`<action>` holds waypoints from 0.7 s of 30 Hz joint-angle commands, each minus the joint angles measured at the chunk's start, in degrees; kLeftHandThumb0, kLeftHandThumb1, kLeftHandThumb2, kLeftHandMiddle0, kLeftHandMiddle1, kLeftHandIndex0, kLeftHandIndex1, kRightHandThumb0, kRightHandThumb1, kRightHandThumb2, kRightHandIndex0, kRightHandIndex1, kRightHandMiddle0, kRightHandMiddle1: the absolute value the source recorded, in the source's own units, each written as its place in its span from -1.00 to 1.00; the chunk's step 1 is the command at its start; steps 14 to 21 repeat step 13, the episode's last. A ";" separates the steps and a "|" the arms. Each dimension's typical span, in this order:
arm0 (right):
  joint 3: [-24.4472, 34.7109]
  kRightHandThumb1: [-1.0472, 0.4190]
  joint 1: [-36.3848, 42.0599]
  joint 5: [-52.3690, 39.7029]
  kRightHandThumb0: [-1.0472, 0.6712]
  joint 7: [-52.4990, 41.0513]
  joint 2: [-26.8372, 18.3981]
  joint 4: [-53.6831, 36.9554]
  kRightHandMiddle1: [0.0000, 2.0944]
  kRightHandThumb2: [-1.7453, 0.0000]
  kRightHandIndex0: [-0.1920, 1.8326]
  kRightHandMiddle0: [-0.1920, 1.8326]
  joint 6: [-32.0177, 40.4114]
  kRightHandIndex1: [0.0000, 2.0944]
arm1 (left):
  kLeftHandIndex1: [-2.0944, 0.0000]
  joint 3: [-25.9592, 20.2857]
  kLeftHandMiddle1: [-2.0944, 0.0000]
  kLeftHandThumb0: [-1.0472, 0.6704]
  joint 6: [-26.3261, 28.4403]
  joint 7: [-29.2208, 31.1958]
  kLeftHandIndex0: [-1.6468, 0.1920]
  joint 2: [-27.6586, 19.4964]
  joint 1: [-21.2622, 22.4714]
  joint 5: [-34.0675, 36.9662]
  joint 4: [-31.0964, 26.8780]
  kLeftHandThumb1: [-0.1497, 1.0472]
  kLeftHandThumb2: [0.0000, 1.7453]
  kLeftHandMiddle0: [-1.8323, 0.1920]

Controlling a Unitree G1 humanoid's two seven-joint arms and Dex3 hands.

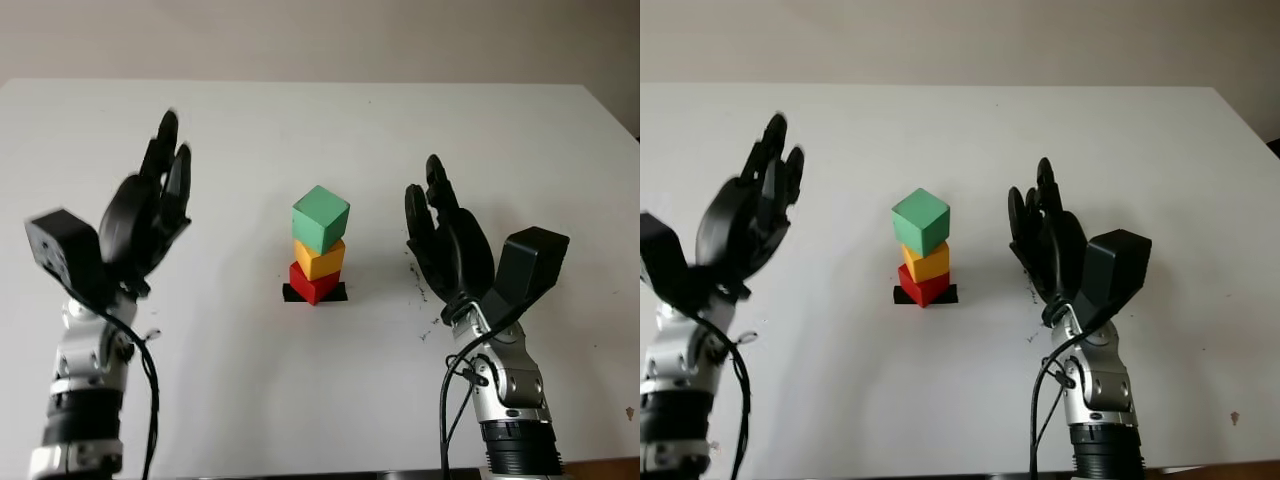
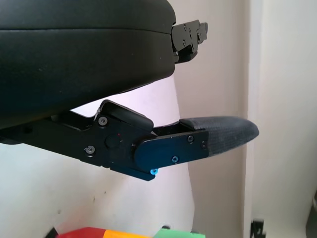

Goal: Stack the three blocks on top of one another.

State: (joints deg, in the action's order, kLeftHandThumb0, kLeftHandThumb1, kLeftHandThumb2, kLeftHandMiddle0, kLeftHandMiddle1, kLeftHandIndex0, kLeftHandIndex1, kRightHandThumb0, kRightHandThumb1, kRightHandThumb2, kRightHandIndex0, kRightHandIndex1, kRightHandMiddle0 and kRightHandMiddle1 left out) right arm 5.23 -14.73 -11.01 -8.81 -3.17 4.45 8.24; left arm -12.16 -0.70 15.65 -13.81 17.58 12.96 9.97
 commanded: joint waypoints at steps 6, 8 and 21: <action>0.40 -1.00 -0.30 0.17 -0.54 0.00 -0.08 1.29 -1.00 0.27 -1.00 -1.00 -2.43 -1.00 | 1.00 1.46 1.00 -0.66 1.53 -2.88 1.00 3.92 -3.96 0.46 -4.31 1.00 -0.24 1.00; 0.54 -1.00 -0.27 -0.11 -0.57 -0.33 -0.19 1.45 -1.00 0.25 -1.00 -1.00 -2.56 -1.00 | 1.00 1.97 1.00 -0.67 1.86 -2.82 1.00 4.16 -4.85 0.23 -5.18 1.00 -0.25 1.00; 0.71 -1.00 -0.21 -0.32 -0.60 -0.99 -0.42 1.75 -1.00 0.24 -1.00 -1.00 -2.82 -1.00 | 1.00 2.85 1.00 -0.67 2.54 -3.52 1.00 4.62 -5.43 -0.28 -6.33 1.00 -0.26 1.00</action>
